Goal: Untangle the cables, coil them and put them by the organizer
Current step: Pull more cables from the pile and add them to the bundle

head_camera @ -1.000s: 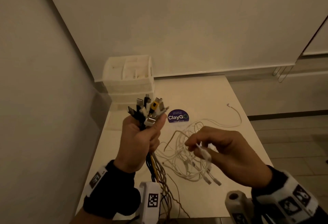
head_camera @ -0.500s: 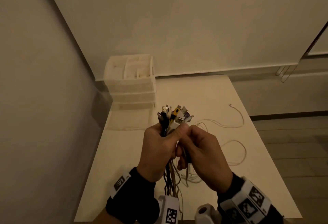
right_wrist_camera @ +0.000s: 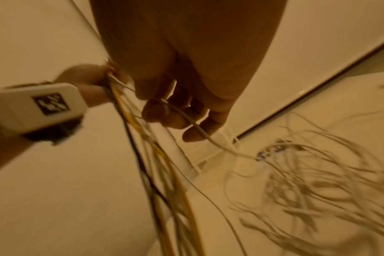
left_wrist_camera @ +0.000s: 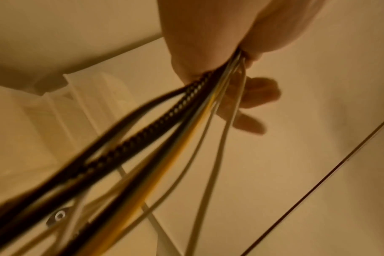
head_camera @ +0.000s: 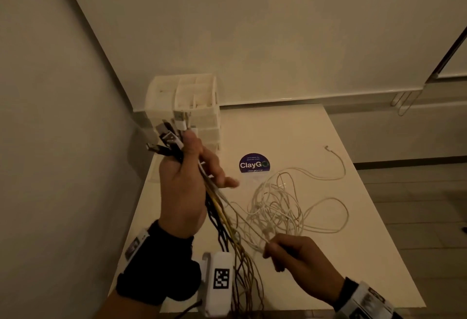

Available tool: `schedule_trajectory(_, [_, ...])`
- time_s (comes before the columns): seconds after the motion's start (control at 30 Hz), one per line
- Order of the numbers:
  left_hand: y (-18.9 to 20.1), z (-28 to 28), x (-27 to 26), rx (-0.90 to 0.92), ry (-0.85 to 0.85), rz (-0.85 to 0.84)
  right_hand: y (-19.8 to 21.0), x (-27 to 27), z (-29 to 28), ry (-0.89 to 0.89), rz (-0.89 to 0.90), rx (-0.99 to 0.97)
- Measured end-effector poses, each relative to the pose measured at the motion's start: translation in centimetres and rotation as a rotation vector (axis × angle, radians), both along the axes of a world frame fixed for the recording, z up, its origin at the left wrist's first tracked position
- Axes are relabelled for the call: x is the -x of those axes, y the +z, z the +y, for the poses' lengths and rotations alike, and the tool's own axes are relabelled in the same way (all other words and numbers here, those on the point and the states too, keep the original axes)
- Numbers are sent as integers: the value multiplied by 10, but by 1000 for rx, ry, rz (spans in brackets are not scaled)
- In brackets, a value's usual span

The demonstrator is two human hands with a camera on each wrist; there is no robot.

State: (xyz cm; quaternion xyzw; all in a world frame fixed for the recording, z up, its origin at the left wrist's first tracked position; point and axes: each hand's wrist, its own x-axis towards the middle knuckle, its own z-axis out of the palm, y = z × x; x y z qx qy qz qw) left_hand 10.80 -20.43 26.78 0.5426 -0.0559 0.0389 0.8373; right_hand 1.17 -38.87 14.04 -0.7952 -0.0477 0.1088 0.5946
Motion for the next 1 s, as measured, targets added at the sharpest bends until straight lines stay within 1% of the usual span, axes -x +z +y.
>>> schedule_trajectory(0.13, [6, 16, -4, 17, -23, -41, -22, -6, -15, -63, 17, 31])
schedule_trajectory(0.27, [15, 33, -6, -33, -58, -154, -36, -16, -24, -76, 1, 171])
schedule_trajectory(0.3, [17, 35, -5, -89, -74, -174, -37, -19, -26, -92, -19, 214])
schedule_trajectory(0.33, [16, 34, -3, -195, -80, -193, -36, -23, -27, -110, -46, 252])
schedule_trajectory(0.4, [9, 23, 4, -476, -78, -217, -24, -33, -25, -135, -98, 302])
schedule_trajectory(0.43, [3, 13, 10, -564, -108, -217, -13, -38, -23, -140, -125, 314])
schedule_trajectory(0.53, [-19, -15, 23, -691, -261, -187, 39, -51, -18, -126, -193, 262])
schedule_trajectory(0.6, [-31, -26, 26, -697, -295, -123, 70, -55, -17, -134, -194, 166])
schedule_trajectory(0.63, [-36, -29, 25, -673, -282, -111, 80, -56, -16, -145, -180, 73])
schedule_trajectory(0.7, [-45, -34, 23, -636, -235, -112, 93, -55, -17, -172, -136, -125])
schedule_trajectory(0.73, [-48, -35, 23, -621, -212, -111, 96, -54, -17, -188, -125, -179])
schedule_trajectory(0.8, [-49, -36, 22, -617, -165, -125, 98, -51, -18, -191, -141, -194])
schedule_trajectory(0.87, [-47, -35, 19, -590, -145, -133, 98, -45, -18, -147, -184, -184])
schedule_trajectory(1.0, [-37, -26, 10, -467, -55, -150, 83, -35, -11, -77, -235, -317])
